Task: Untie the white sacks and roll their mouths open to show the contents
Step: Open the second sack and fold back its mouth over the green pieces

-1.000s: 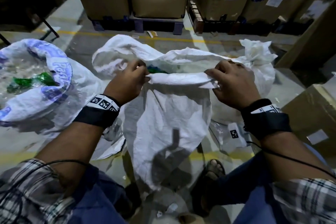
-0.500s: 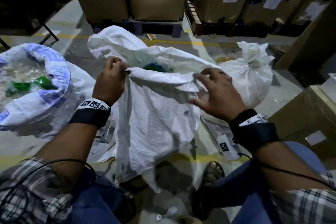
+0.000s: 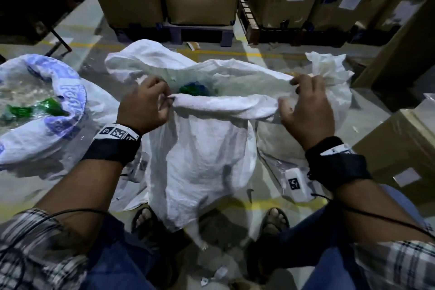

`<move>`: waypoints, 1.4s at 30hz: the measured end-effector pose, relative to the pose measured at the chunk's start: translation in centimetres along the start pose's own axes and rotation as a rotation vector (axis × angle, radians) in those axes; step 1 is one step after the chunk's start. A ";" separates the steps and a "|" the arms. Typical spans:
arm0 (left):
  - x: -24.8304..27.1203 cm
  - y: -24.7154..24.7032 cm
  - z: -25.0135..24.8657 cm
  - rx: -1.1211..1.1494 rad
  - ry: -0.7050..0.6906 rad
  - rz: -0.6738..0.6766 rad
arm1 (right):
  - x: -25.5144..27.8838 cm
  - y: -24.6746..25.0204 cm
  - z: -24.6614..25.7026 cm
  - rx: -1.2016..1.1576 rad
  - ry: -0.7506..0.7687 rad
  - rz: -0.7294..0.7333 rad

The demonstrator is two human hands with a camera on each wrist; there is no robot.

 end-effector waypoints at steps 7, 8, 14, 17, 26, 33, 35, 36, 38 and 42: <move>-0.9 -0.4 -5.3 -0.008 -0.235 0.230 | 0.1 -0.6 2.1 0.184 0.083 -0.169; -0.9 -0.4 -5.8 -0.003 -0.252 0.272 | 0.1 -0.7 2.0 0.201 0.080 -0.158; -1.0 1.0 -7.9 -0.091 -0.362 0.308 | 0.1 -2.7 0.8 -0.357 -0.154 0.293; -2.2 2.7 -9.7 -0.045 -0.484 0.006 | 0.1 -2.9 0.7 -0.655 -0.410 0.458; -2.8 2.2 -12.3 -0.233 -0.478 -0.048 | 1.3 -2.8 2.6 -0.870 -0.624 0.914; -2.4 0.1 -11.1 0.030 -0.089 0.205 | 1.8 -0.9 4.3 -0.107 0.126 0.249; -2.5 0.3 -10.7 0.069 -0.015 0.153 | 3.0 -0.5 5.9 0.167 0.351 0.120; -2.5 0.4 -10.5 0.091 0.027 0.134 | 3.3 -0.5 6.5 0.252 0.403 0.066; -2.7 0.6 -10.5 0.140 0.096 0.126 | 3.4 -0.6 7.0 0.267 0.373 0.046; -2.8 1.2 -10.9 0.375 -0.014 0.101 | 1.9 -1.8 4.6 -0.447 -0.222 0.465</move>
Point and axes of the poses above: each hand's wrist, its own x-axis away from the middle knuckle, its own y-axis out of the back of the hand, z = x × y, the point moved 3 cm from there along -x, towards the middle knuckle, and after that the axes turned 9 degrees about -y, right-handed, at the moved point
